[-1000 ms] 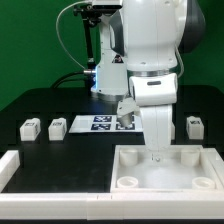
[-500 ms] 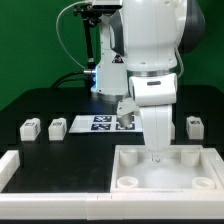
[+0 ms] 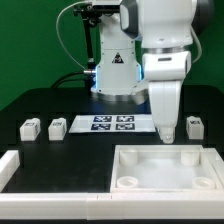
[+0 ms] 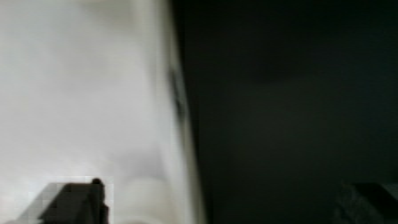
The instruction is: Assemble one leg
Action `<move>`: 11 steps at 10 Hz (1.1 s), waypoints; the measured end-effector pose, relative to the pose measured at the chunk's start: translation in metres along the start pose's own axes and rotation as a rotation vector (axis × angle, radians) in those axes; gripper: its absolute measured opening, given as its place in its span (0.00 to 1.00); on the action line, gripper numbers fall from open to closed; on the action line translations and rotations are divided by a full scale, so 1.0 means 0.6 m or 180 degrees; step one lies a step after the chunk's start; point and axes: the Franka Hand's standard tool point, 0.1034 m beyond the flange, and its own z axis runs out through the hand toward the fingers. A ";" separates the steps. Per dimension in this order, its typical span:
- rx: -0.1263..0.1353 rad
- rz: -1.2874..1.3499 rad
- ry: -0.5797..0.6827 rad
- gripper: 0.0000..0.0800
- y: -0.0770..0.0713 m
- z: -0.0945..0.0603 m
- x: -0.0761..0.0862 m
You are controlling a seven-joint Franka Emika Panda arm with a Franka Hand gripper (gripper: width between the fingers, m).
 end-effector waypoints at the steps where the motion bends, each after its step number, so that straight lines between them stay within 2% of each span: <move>1: -0.0007 0.0533 -0.0009 0.81 -0.012 -0.015 0.026; 2: -0.0026 0.0964 -0.0017 0.81 -0.021 -0.031 0.050; 3: -0.0038 0.1218 0.0003 0.81 -0.019 -0.037 0.054; 6: -0.0008 0.2245 0.0022 0.81 -0.022 -0.033 0.055; 7: 0.0031 0.2832 0.0030 0.81 -0.034 -0.019 0.058; 9: 0.0148 0.4011 0.0035 0.81 -0.082 0.000 0.073; 10: 0.0174 0.4230 0.0040 0.81 -0.097 0.010 0.079; 11: 0.0206 0.4603 0.0068 0.81 -0.101 0.020 0.083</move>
Offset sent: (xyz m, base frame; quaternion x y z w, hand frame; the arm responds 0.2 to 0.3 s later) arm 0.0000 0.0000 0.0000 0.0000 0.0000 0.1790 0.9838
